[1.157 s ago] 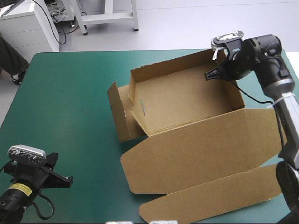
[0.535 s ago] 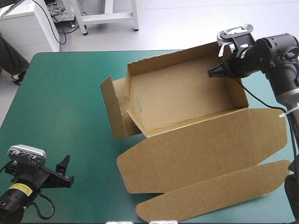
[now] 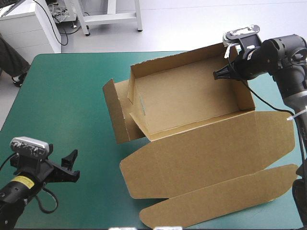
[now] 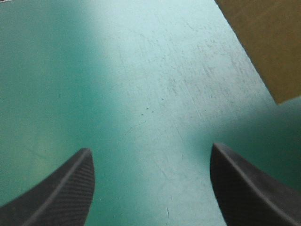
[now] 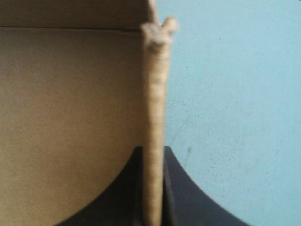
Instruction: Fold the box
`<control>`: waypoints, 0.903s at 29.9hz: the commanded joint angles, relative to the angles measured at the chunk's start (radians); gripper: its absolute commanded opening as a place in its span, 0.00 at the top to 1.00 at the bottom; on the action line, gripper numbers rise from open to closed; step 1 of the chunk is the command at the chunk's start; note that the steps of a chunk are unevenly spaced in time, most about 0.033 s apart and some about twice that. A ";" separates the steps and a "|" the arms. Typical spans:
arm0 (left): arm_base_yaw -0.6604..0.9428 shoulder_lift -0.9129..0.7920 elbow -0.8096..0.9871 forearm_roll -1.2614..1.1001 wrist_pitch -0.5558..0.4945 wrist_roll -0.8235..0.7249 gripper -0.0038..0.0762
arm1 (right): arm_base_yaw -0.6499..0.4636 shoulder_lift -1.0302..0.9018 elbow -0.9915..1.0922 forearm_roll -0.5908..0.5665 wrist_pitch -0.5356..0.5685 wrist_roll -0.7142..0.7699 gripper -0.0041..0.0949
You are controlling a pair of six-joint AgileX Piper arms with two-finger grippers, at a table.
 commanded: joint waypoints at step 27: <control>0.476 0.832 -0.400 -0.966 0.206 0.701 0.42 | -0.007 -0.059 -0.026 0.039 0.009 -0.024 0.98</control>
